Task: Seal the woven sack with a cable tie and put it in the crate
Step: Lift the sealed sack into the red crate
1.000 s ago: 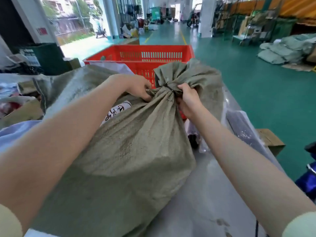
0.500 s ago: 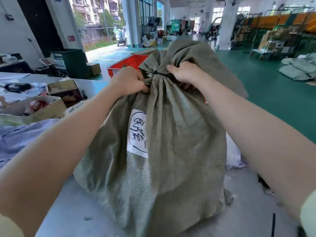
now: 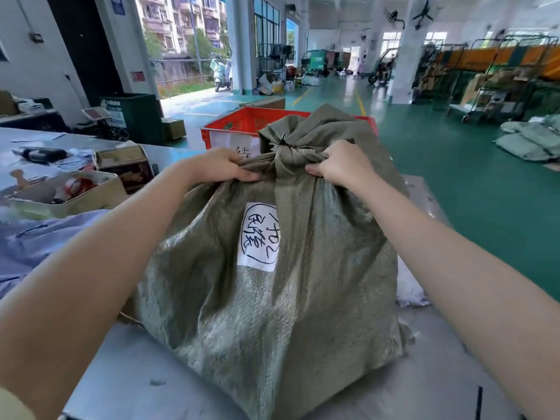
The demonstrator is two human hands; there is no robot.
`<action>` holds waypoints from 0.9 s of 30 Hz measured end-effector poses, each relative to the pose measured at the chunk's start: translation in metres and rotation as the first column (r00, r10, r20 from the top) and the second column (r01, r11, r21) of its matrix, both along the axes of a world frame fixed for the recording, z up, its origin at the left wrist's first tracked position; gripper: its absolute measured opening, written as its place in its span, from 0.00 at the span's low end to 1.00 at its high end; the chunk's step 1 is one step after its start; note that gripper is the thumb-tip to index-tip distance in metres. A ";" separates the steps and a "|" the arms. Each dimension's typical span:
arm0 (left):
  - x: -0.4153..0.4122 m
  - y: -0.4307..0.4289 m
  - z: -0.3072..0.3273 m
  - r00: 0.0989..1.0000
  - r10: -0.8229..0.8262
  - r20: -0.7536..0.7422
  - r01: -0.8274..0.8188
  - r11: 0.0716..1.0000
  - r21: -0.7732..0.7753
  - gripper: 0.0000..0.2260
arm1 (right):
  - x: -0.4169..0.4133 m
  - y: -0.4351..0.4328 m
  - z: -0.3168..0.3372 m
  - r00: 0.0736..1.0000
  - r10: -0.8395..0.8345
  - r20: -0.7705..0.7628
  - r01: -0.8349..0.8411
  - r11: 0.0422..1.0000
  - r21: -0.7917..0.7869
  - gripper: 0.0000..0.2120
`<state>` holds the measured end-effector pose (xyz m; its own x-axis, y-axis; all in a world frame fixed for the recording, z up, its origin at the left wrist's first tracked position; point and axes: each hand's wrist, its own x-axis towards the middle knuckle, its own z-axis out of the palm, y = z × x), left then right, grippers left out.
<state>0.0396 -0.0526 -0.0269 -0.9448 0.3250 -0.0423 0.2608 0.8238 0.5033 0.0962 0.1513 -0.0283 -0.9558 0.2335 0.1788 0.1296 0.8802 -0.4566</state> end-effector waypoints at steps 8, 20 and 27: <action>0.010 0.009 0.001 0.948 0.168 -0.271 -0.041 0.907 0.420 0.14 | 0.002 0.002 0.027 0.964 -0.072 -0.255 0.062 0.997 -0.048 0.20; 0.007 0.057 0.066 0.883 0.314 -0.348 0.011 0.729 0.685 0.12 | 0.008 -0.007 0.096 0.874 -0.191 -0.447 0.220 0.975 0.013 0.10; -0.011 0.078 0.114 0.941 0.319 -0.115 -0.017 0.382 0.924 0.08 | 0.014 -0.014 0.122 0.952 0.040 -0.304 -0.013 0.996 0.092 0.36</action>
